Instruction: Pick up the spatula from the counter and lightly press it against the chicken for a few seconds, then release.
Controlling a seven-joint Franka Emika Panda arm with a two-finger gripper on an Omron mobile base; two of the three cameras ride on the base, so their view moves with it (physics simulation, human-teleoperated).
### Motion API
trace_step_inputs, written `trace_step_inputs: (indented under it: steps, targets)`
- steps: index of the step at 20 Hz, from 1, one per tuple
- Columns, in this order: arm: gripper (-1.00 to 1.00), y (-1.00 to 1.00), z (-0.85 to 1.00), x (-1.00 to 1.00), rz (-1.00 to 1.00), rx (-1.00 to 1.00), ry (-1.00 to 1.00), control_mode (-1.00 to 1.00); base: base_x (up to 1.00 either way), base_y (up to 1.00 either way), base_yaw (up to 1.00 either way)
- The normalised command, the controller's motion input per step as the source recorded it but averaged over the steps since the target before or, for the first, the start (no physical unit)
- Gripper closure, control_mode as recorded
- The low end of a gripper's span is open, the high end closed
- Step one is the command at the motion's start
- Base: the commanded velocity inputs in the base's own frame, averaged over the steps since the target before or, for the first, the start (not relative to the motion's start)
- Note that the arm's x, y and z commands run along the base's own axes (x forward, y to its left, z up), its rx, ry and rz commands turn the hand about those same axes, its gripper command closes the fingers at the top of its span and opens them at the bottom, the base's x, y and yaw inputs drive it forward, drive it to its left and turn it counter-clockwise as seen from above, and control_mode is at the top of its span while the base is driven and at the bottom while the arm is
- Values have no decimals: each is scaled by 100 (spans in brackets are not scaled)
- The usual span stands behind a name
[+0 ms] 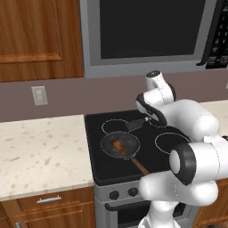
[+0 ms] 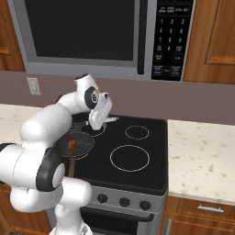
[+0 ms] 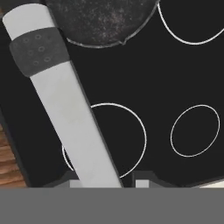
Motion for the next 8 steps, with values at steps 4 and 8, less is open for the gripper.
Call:
trace_step_inputs:
  steps: [4, 8]
  targets:
    - [100, -47, 42, -45, 2, 4, 0, -100, 0, 0, 0]
    - [100, -57, 44, -46, 2, 5, 0, -100, 0, 0, 0]
